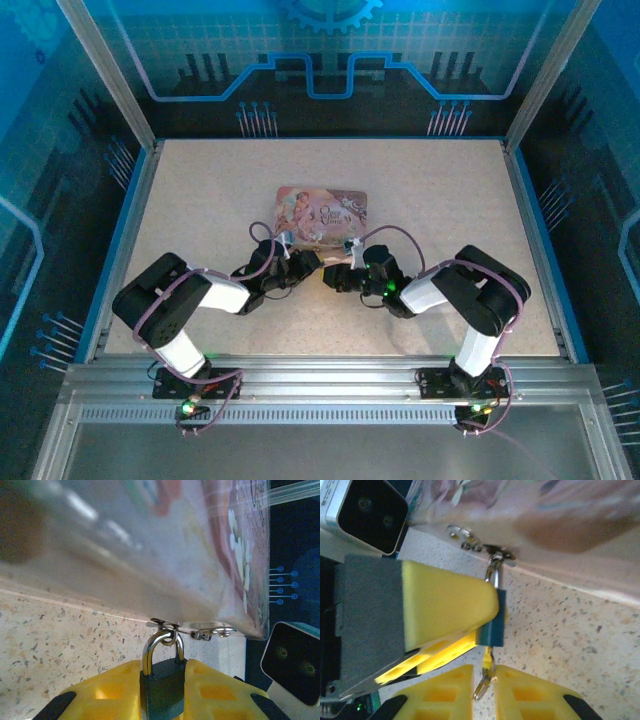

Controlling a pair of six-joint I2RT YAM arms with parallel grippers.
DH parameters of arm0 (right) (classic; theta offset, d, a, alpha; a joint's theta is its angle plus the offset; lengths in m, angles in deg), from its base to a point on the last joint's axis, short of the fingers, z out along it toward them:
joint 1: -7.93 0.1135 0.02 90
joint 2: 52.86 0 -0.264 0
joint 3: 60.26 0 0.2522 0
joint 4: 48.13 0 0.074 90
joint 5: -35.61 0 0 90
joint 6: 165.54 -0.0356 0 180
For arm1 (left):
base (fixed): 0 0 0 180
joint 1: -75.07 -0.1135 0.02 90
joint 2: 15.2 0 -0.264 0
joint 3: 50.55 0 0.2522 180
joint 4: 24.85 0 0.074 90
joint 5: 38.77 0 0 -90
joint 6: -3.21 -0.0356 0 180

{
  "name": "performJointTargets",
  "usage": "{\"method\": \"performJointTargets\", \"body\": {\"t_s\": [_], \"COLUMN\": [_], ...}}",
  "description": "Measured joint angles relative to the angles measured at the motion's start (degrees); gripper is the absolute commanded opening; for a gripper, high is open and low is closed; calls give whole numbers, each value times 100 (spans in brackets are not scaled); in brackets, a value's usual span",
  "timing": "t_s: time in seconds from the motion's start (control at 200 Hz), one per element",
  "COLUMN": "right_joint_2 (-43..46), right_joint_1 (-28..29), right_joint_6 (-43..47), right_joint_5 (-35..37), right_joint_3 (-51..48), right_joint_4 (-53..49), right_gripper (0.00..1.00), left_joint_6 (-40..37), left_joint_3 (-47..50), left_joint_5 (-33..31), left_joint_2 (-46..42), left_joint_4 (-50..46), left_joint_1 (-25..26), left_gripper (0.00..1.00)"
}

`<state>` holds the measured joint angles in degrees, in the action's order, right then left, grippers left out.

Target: Unlock the padlock with the key

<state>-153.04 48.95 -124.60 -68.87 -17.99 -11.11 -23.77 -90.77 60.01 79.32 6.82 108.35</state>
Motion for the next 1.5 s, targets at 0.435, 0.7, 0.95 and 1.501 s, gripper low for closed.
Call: {"method": "performJointTargets", "body": {"t_s": [0.435, 0.7, 0.95, 1.501], "right_joint_2": [328, 1486, 2907, 1788], "right_joint_1": [31, -31, 63, 1631], "right_joint_6": [337, 1403, 3488, 8209], "right_joint_5": [-76, 280, 1021, 3626], "right_joint_3": [-26, -24, 48, -127], "right_joint_4": [-455, -1659, -2833, -2168], "right_gripper": [37, 50, 53, 59], "left_joint_6": [59, 74, 118, 160], "left_joint_3": [-46, -92, -114, -114], "left_joint_5": [4, 7, 9, 7], "left_joint_2": [-7, -7, -7, -48], "left_joint_4": [-17, -85, -118, -166], "left_joint_1": [22, 22, 22, 22], "left_gripper": [7, 7, 7, 7]}}
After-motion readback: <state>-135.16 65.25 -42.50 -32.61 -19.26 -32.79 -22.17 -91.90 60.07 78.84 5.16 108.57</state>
